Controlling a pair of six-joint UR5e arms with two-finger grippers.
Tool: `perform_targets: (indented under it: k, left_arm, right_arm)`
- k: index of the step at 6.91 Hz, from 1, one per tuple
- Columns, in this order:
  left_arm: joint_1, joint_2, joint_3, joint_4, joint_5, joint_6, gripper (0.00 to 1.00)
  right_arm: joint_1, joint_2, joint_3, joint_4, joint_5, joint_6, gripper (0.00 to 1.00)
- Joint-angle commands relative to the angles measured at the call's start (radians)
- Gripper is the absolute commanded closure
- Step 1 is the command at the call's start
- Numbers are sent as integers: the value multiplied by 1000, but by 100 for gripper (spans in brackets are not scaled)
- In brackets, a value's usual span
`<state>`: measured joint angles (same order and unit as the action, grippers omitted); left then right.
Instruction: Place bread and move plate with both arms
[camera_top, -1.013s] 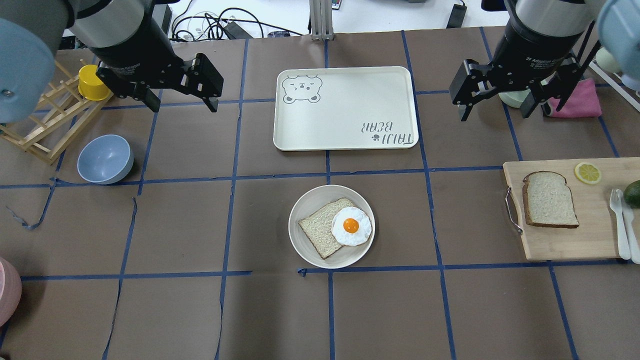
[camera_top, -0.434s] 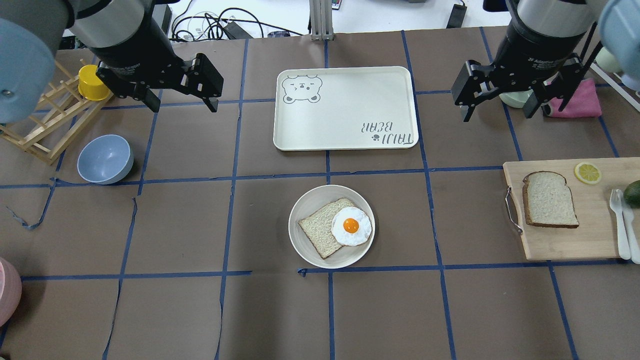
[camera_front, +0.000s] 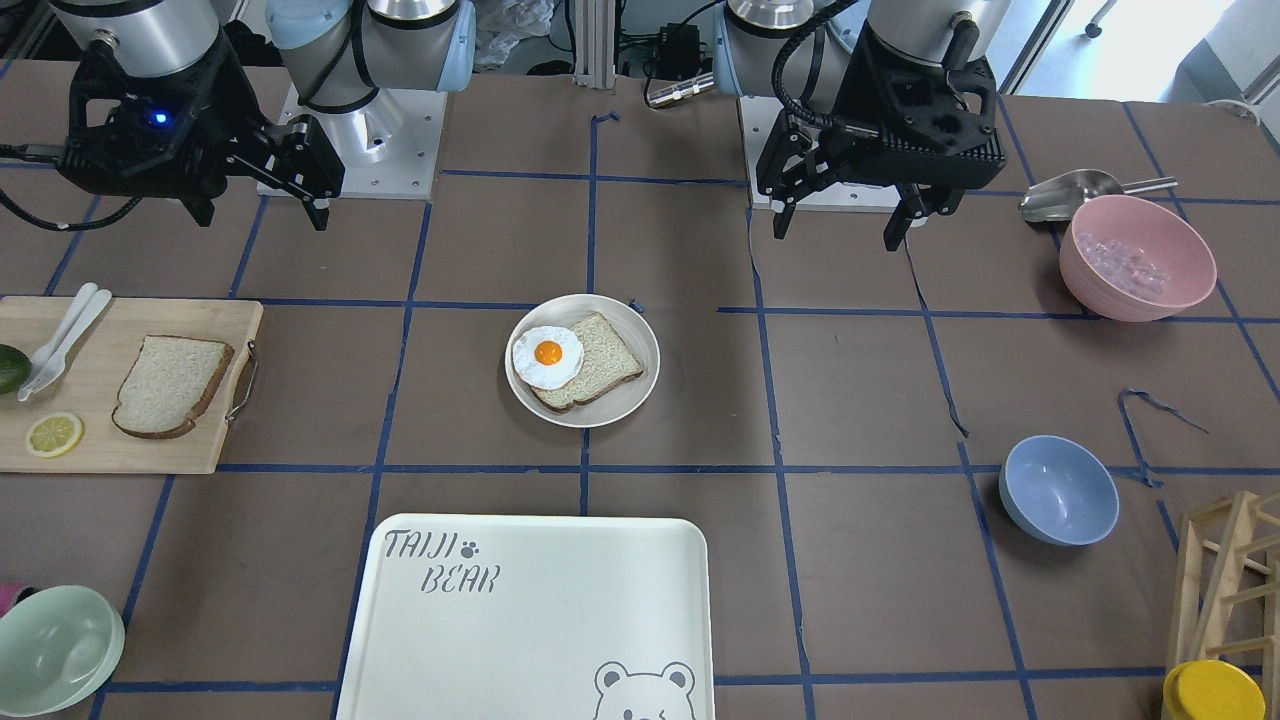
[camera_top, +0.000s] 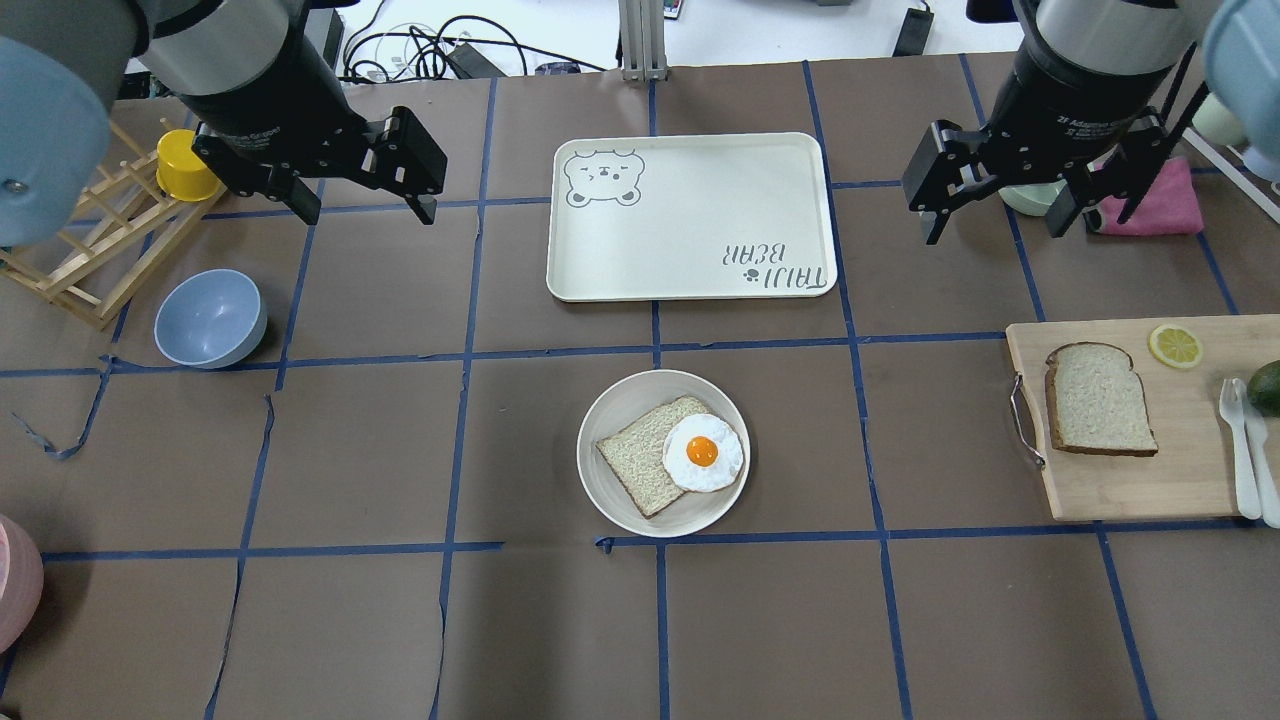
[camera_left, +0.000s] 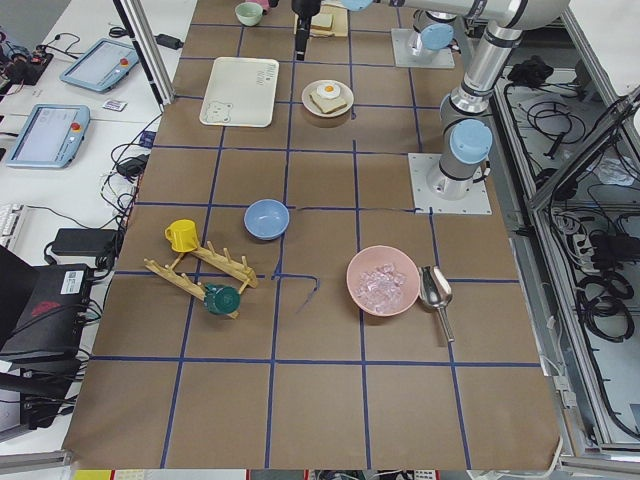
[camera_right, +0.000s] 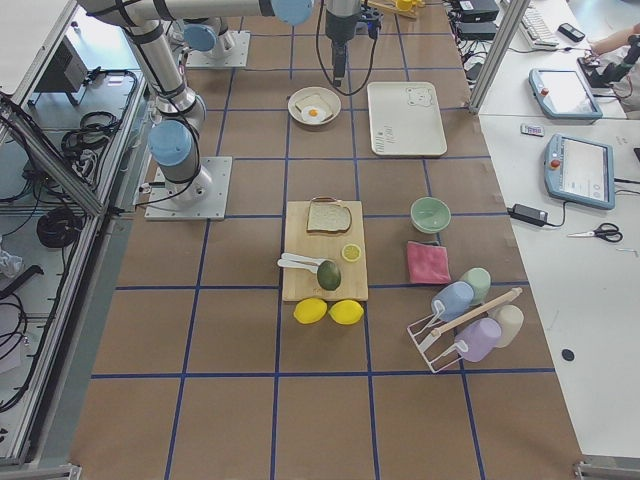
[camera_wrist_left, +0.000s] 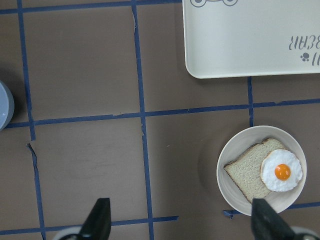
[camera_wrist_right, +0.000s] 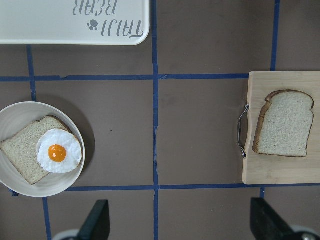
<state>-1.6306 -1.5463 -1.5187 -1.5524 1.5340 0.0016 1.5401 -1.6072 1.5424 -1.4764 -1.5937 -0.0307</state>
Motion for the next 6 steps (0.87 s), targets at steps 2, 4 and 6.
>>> perform_targets:
  k: [2,4,6]
  left_arm:
    - [0,0,0,0,0,0,0]
    - [0,0,0,0,0,0,0]
    - [0,0,0,0,0,1,0]
  right_arm:
    - [-1,0,1,25,-6,0,0]
    - [-1,0,-1,27,0,0,0]
    - [-1,-2,-2,27,-5,0,0]
